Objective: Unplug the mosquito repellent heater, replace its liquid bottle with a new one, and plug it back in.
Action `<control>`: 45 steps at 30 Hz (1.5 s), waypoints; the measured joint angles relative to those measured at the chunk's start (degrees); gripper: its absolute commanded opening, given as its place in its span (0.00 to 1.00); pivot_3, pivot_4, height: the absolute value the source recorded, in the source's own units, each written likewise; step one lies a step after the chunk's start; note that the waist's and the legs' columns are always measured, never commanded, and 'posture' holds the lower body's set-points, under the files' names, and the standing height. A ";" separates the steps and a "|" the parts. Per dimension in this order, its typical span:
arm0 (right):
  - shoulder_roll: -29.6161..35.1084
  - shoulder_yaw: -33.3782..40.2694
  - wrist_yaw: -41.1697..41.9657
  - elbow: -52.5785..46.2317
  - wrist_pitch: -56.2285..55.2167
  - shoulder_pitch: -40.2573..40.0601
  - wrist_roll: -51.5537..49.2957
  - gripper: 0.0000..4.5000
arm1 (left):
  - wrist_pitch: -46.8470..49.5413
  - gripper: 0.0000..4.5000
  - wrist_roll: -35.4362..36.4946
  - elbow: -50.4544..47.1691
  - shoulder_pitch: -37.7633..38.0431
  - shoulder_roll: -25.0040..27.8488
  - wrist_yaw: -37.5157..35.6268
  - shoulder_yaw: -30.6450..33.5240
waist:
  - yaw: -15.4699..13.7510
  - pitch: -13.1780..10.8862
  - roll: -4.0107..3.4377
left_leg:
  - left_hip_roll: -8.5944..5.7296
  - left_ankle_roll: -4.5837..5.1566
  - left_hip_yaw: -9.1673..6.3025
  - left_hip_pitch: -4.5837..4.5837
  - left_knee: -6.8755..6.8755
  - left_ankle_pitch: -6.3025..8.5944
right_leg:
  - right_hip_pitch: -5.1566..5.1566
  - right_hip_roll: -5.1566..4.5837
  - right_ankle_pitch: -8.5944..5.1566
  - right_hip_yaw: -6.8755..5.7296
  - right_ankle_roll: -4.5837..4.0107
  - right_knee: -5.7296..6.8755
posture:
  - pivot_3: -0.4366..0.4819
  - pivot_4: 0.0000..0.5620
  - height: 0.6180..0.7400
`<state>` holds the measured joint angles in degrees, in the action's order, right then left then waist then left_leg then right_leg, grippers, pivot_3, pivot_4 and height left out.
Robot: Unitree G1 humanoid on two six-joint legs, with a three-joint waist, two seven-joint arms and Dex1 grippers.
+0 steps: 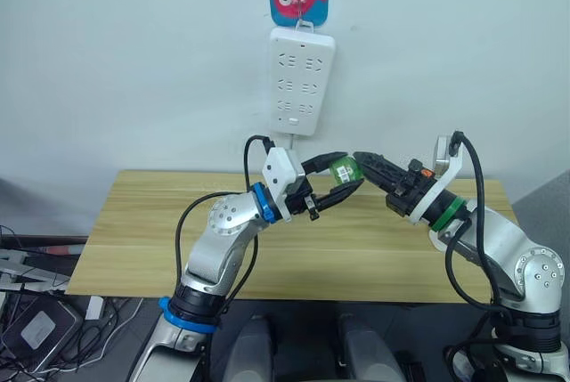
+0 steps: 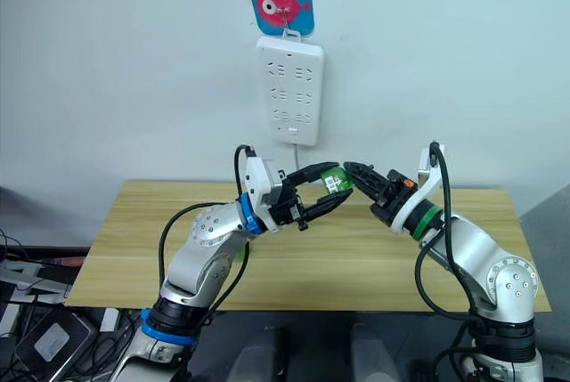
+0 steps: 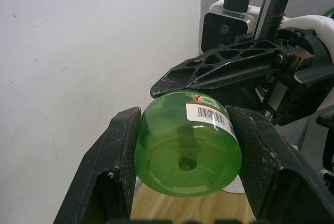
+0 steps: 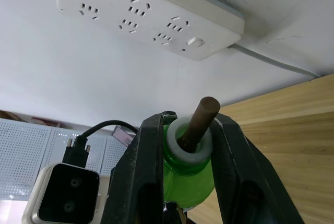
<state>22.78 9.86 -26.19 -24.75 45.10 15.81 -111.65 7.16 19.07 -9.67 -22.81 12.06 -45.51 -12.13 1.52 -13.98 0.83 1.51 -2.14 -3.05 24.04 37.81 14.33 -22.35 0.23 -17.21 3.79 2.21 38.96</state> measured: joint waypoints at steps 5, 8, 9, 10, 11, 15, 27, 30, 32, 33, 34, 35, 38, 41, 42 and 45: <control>-0.35 -0.25 -0.13 -0.15 -0.49 0.00 0.02 0.18 | 1.57 0.80 0.11 -0.70 -0.06 0.30 -0.07 -0.03 | 0.00 -0.01 0.00 | 0.00 0.00 0.00 0.00 0.00 0.00 | 0.00 0.00 0.00 0.01 0.00 0.00 | 0.55 0.46 1.00; 0.73 -0.36 -0.13 -0.06 -0.51 0.05 0.02 0.18 | 3.02 0.99 0.01 -1.26 -0.33 1.88 -0.78 -0.91 | 0.00 -0.06 -0.01 | 0.00 0.00 0.00 0.00 -0.01 0.00 | -0.01 0.00 0.00 0.02 0.01 0.00 | 0.57 0.45 1.00; 1.61 -0.30 -0.09 0.11 -0.46 0.05 0.02 0.18 | 3.48 1.00 0.03 -1.48 -0.34 2.36 -1.08 -0.92 | -0.01 -0.07 -0.01 | 0.00 0.00 0.00 0.00 -0.01 0.00 | -0.01 0.00 0.00 0.03 0.01 0.00 | 0.57 0.45 1.00; 3.25 -0.29 0.07 0.46 -0.22 0.04 0.02 0.18 | 4.08 1.00 0.14 -1.75 -0.35 3.15 -1.51 -0.92 | -0.03 -0.07 0.00 | 0.00 0.00 0.00 0.00 -0.01 0.00 | -0.01 0.00 0.00 0.03 0.01 -0.01 | 0.57 0.45 1.00; 4.98 -0.28 0.46 0.93 0.15 0.02 0.21 0.18 | 4.76 1.00 0.30 -2.01 -0.34 4.07 -1.91 -0.91 | -0.03 -0.08 0.00 | -0.01 0.00 0.00 0.00 -0.01 0.00 | -0.01 0.00 0.00 0.04 0.01 -0.01 | 0.57 0.45 1.00; 11.41 -2.04 5.75 3.32 0.87 -0.06 12.49 0.18 | 7.06 1.00 1.20 -3.23 -0.29 6.81 -3.23 -0.86 | -0.08 -0.10 0.01 | 0.00 0.00 0.01 0.00 -0.03 0.00 | -0.03 0.00 -0.01 0.02 0.01 -0.03 | 0.59 0.44 1.00; 11.68 -24.61 28.00 30.76 -33.43 -1.88 89.09 0.18 | 9.68 1.00 0.77 -3.43 -0.23 10.93 -4.21 -0.98 | -0.96 -0.12 0.04 | 0.03 -0.04 0.14 -0.01 -0.12 -0.01 | -0.18 0.03 -0.04 0.14 0.06 -0.03 | 0.62 0.44 1.00; 8.59 -24.45 28.75 38.62 -40.06 -1.41 96.17 0.18 | 9.96 1.00 0.86 -3.43 0.10 11.77 -4.86 -0.94 | -1.35 -0.12 0.03 | 0.03 -0.05 0.12 -0.01 -0.13 -0.01 | -0.20 0.01 -0.04 0.20 0.05 0.00 | 0.63 0.44 1.00; 6.80 -23.57 29.07 42.38 -42.96 -0.90 99.22 0.18 | 10.09 1.00 0.97 -3.43 0.25 12.00 -5.19 -0.92 | -1.53 -0.13 0.03 | 0.00 -0.05 0.12 -0.01 -0.12 -0.02 | -0.20 -0.04 -0.04 0.20 0.05 0.02 | 0.63 0.45 1.00; 5.97 -23.01 29.51 44.26 -44.58 -0.52 100.33 0.18 | 10.12 1.00 1.00 -3.44 0.31 12.10 -5.25 -0.92 | -1.58 -0.13 0.03 | 0.00 -0.06 0.11 -0.02 -0.11 -0.02 | -0.20 -0.04 -0.04 0.20 0.05 0.02 | 0.63 0.45 1.00; 5.08 -22.29 29.91 46.16 -46.16 -0.11 101.49 0.18 | 10.15 1.00 1.05 -3.44 0.39 12.26 -5.34 -0.92 | -1.59 -0.13 0.03 | 0.00 -0.06 0.12 -0.02 -0.11 -0.02 | -0.19 -0.05 -0.03 0.20 0.05 0.02 | 0.63 0.45 1.00; 4.43 -21.80 30.09 47.73 -47.28 0.26 102.05 0.18 | 10.22 1.00 1.07 -3.44 0.45 12.41 -5.44 -0.92 | -1.59 -0.13 0.03 | -0.01 -0.06 0.11 -0.03 -0.10 -0.02 | -0.18 -0.06 -0.03 0.21 0.05 0.03 | 0.63 0.46 1.00; 2.73 -19.96 31.28 51.80 -50.24 0.72 104.02 0.18 | 10.46 1.00 1.17 -3.45 0.54 12.64 -6.08 -0.93 | -1.61 -0.13 0.03 | -0.01 -0.05 0.10 -0.04 -0.10 -0.02 | -0.17 -0.06 -0.03 0.20 0.05 0.03 | 0.63 0.46 1.00; 1.38 -17.57 32.17 54.03 -51.90 1.04 104.83 0.18 | 11.24 1.00 1.20 -3.45 0.54 12.78 -6.43 -0.93 | -1.59 -0.14 0.03 | 0.00 -0.05 0.07 -0.12 -0.10 -0.01 | -0.08 -0.06 -0.03 0.21 0.05 0.03 | 0.63 0.46 1.00; 1.12 -16.89 32.42 54.47 -52.12 1.08 105.09 0.18 | 11.35 1.00 1.20 -3.46 0.54 12.78 -6.44 -0.93 | -1.59 -0.14 0.03 | -0.01 -0.05 0.05 -0.16 -0.10 -0.01 | -0.03 -0.06 -0.03 0.19 0.05 0.03 | 0.63 0.47 1.00; 0.59 -15.41 33.11 55.14 -52.83 1.05 106.04 0.34 | 11.56 1.00 1.22 -3.46 0.53 12.76 -6.45 -0.93 | -1.58 -0.15 0.02 | -0.01 -0.05 0.04 -0.18 -0.10 -0.01 | -0.02 -0.06 -0.03 0.20 0.05 0.03 | 0.62 0.47 1.00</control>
<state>23.37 -5.55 6.92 30.39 -7.73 16.85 -5.61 18.72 20.29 -13.13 -22.28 24.82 -51.97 -13.06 -0.06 -14.13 0.85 1.50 -2.19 -3.01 23.85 37.71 14.32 -22.37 0.16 -17.25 3.99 2.26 38.99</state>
